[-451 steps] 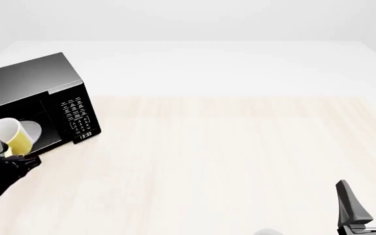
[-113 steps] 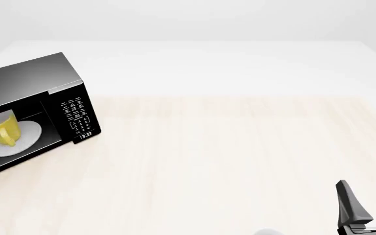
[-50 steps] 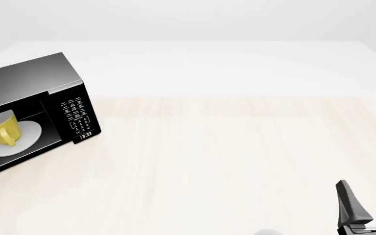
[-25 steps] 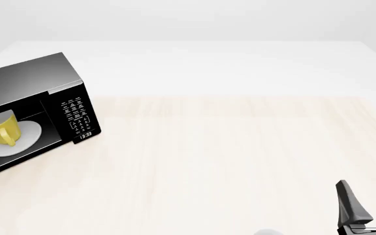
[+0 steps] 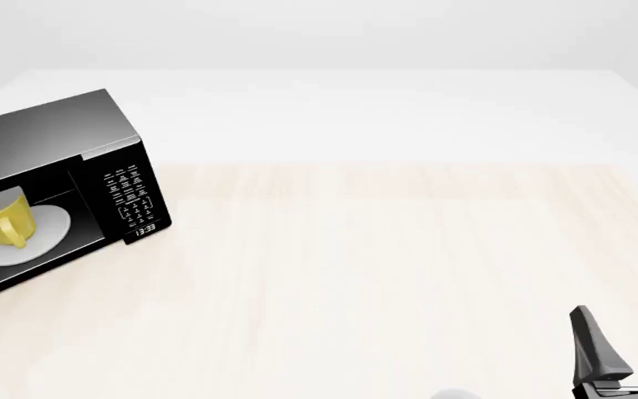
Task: Put the yellow and white mug in the microwave and close it.
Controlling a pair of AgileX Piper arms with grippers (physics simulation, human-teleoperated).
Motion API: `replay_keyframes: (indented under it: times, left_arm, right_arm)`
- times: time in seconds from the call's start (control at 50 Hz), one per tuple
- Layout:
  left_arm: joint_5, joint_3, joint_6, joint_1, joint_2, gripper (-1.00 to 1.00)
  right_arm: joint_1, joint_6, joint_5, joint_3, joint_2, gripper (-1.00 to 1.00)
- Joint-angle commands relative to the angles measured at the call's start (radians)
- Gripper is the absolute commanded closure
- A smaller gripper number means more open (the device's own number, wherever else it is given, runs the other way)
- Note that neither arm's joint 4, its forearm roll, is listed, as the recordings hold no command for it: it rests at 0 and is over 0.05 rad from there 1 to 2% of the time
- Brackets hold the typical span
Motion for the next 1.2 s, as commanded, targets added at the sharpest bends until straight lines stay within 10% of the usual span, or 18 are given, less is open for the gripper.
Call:
replay_keyframes:
  times: [0.02, 1.2]
  left_arm:
    - [-0.036, 0.018, 0.006, -0.034, 0.056, -1.0]
    - [-0.137, 0.053, -0.061, -0.351, 0.32, -1.0]
  right_arm:
    - [0.0, 0.0, 0.0, 0.0, 0.0, -1.0]
    - [0.0, 0.0, 0.0, 0.0, 0.0, -1.0]
